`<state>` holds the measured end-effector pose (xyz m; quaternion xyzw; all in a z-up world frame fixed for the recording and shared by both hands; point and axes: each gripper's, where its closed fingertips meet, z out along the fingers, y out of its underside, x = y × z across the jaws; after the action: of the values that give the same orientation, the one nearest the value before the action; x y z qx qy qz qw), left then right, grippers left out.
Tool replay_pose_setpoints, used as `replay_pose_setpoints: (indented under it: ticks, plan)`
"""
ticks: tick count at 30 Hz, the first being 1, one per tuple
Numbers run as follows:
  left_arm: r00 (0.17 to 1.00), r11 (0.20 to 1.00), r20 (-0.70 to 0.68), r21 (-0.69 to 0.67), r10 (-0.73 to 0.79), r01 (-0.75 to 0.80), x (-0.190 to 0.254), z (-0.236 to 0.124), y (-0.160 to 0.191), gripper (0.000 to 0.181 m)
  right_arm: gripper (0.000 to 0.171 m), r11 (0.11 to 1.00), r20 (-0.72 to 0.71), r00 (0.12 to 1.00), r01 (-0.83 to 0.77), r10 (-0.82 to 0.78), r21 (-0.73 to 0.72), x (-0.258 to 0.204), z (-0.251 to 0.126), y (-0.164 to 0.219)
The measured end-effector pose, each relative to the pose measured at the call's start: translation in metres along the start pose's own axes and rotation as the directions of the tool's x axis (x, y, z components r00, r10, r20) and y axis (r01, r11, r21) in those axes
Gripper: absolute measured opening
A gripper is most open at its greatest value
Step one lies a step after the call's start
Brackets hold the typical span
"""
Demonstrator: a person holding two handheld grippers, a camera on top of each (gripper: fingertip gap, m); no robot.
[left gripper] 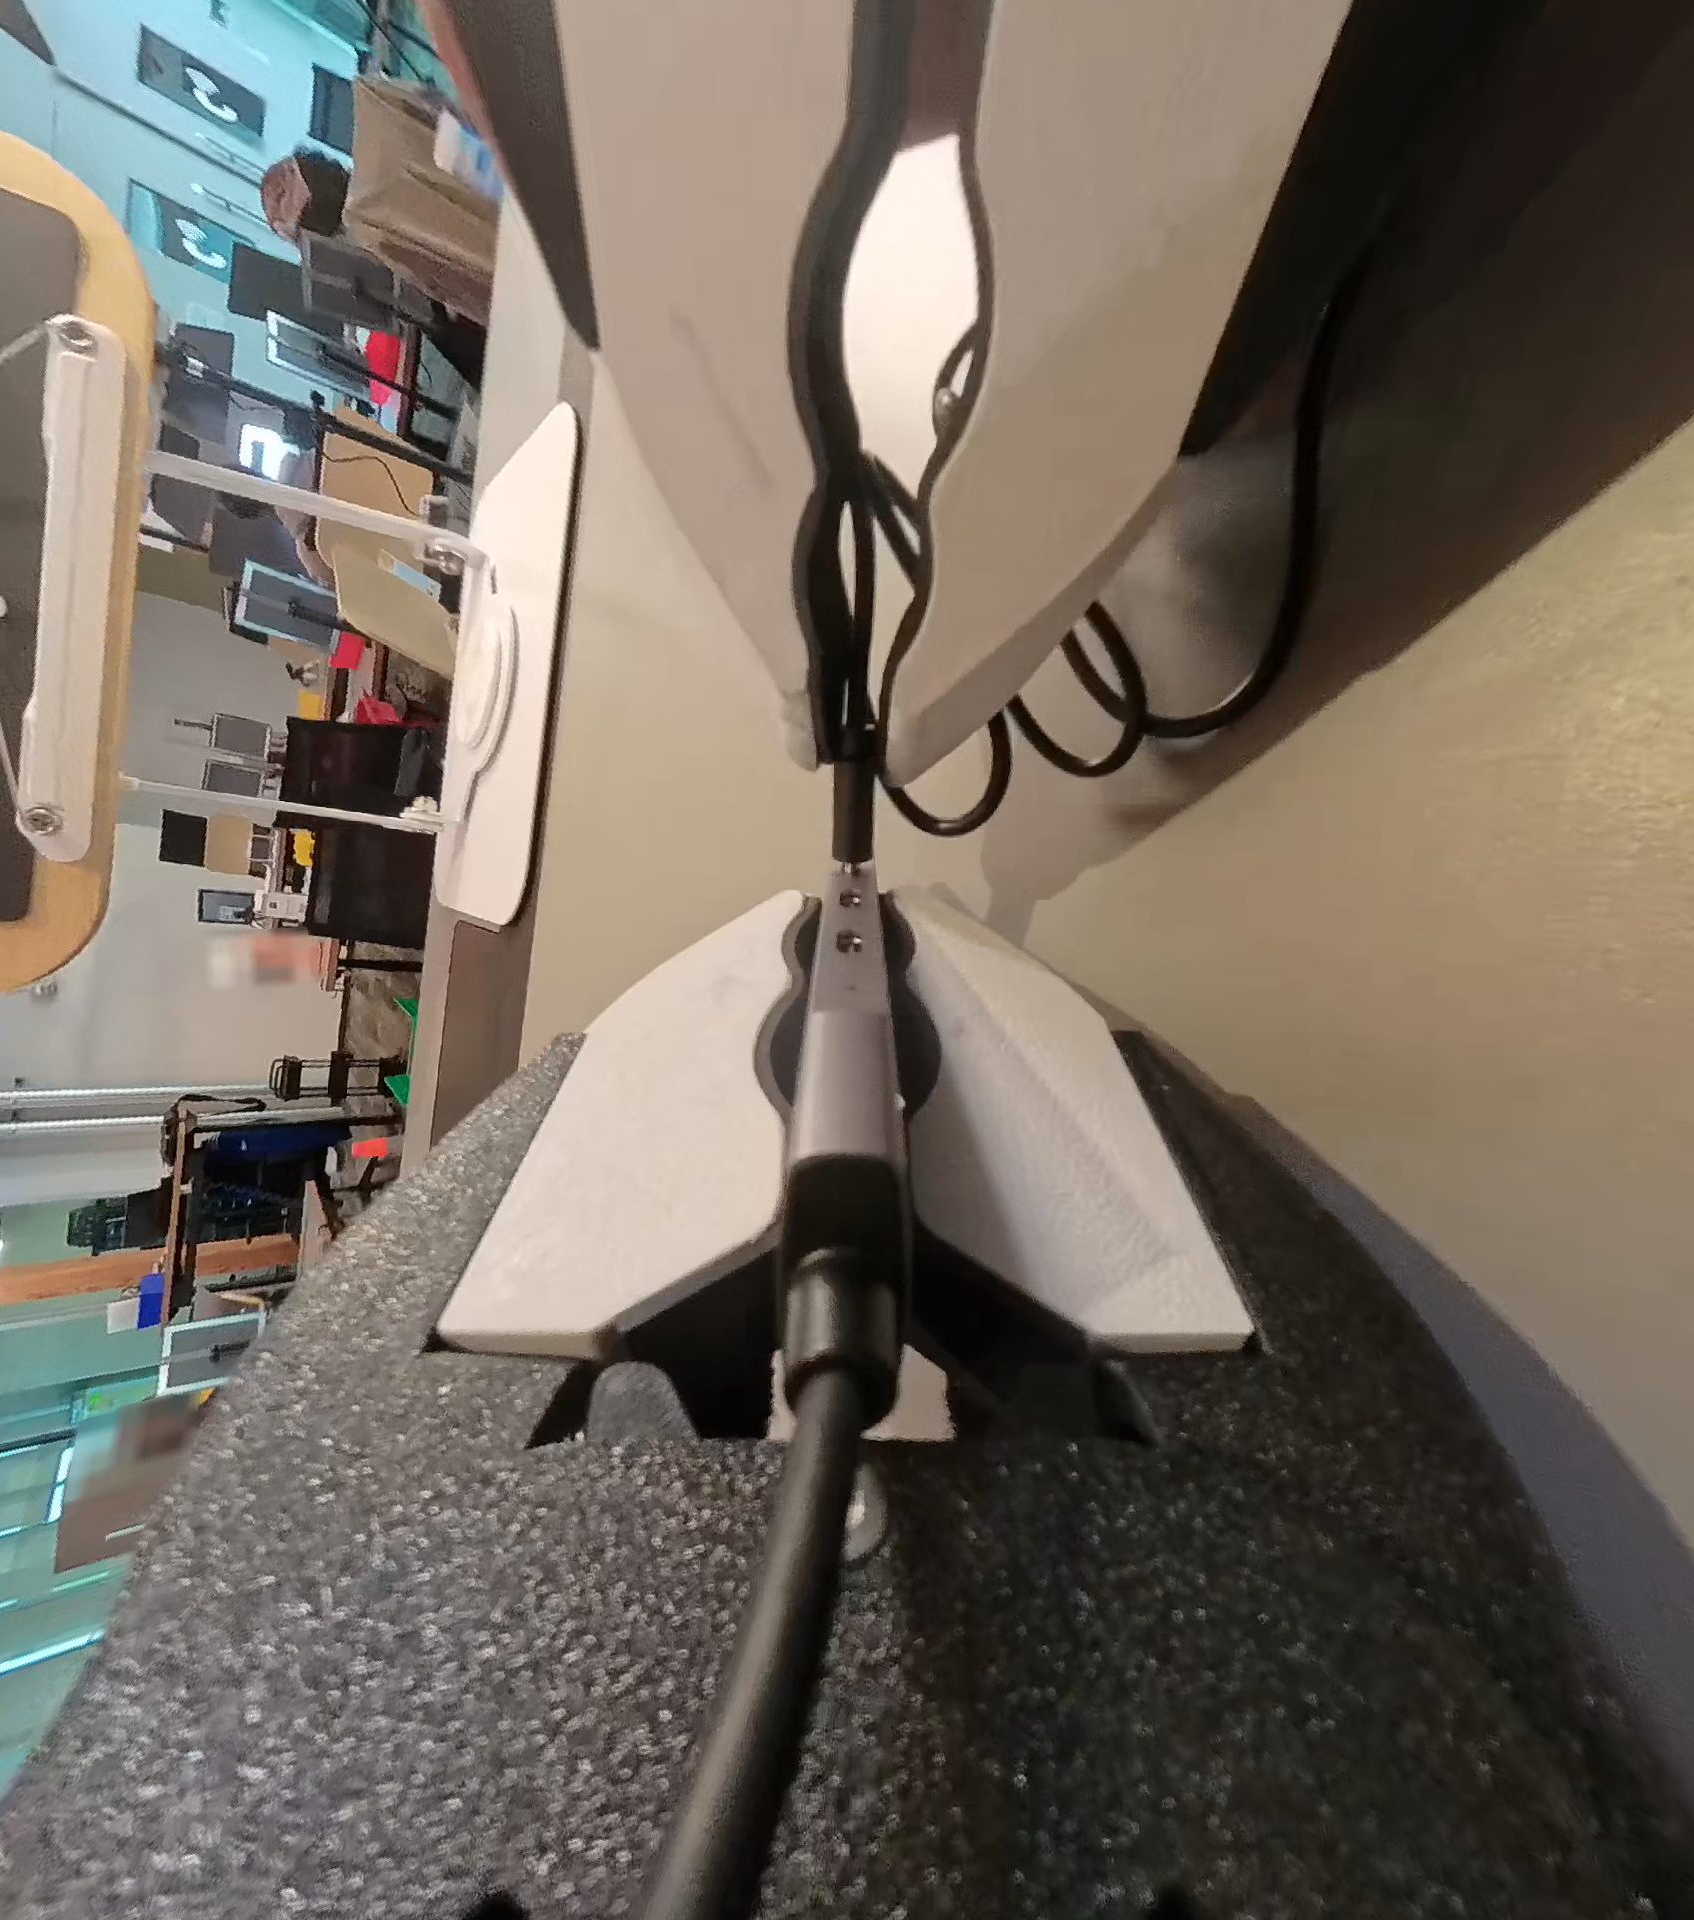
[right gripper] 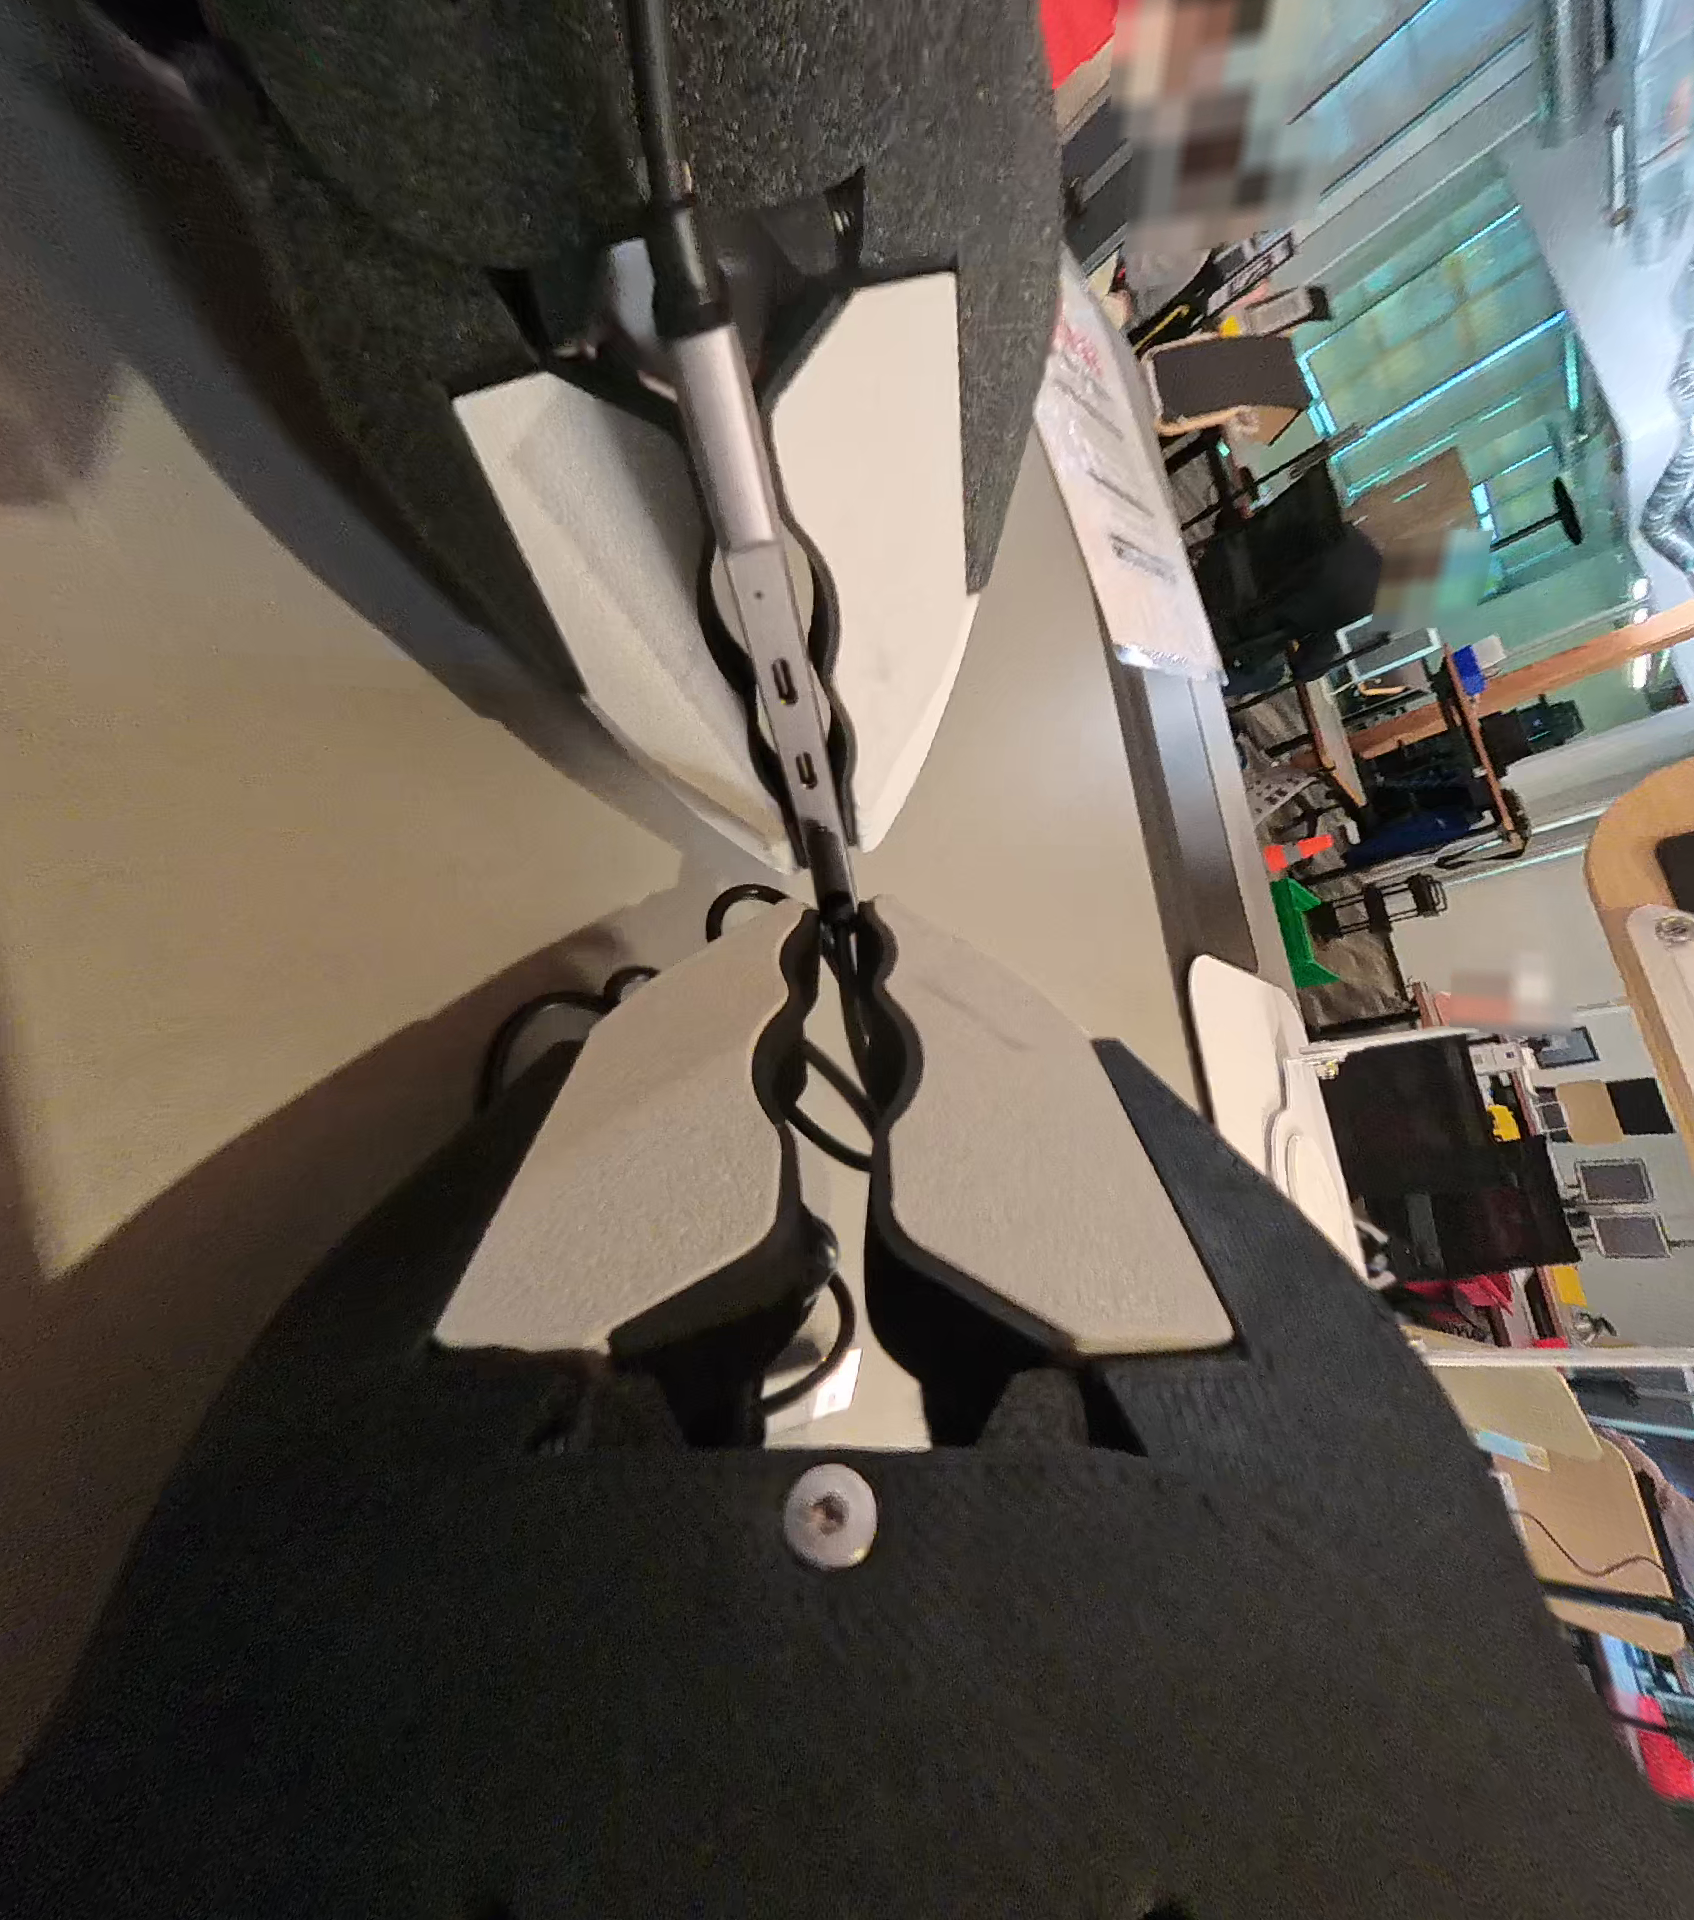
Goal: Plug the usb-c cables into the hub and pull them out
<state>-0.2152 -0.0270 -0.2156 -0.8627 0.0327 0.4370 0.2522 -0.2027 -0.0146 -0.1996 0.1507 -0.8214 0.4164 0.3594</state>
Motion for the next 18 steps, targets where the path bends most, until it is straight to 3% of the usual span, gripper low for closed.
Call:
replay_pose_setpoints:
  ticks: [7,10,13,18]
  plan:
    - [1.0,1.0,0.009,-0.004,-0.007,0.007,-0.002,-0.002,0.008,0.011,0.024,1.0,-0.008,1.0,0.006,-0.006,-0.013,-0.001,-0.001,-0.002]
    - [1.0,0.999,0.001,0.045,0.007,-0.008,0.001,-0.004,-0.003,0.011,0.022,0.999,-0.026,0.999,0.038,-0.039,-0.029,-0.002,0.002,-0.004]
    - [1.0,0.998,0.001,0.064,-0.006,0.006,0.002,-0.004,-0.007,0.012,0.007,0.997,-0.037,0.997,0.073,-0.074,-0.023,-0.004,0.004,-0.006]
    - [0.991,0.99,-0.017,0.047,-0.134,0.134,0.003,-0.002,-0.003,0.025,0.007,1.0,-0.037,0.999,0.021,-0.021,-0.003,0.001,0.001,-0.003]
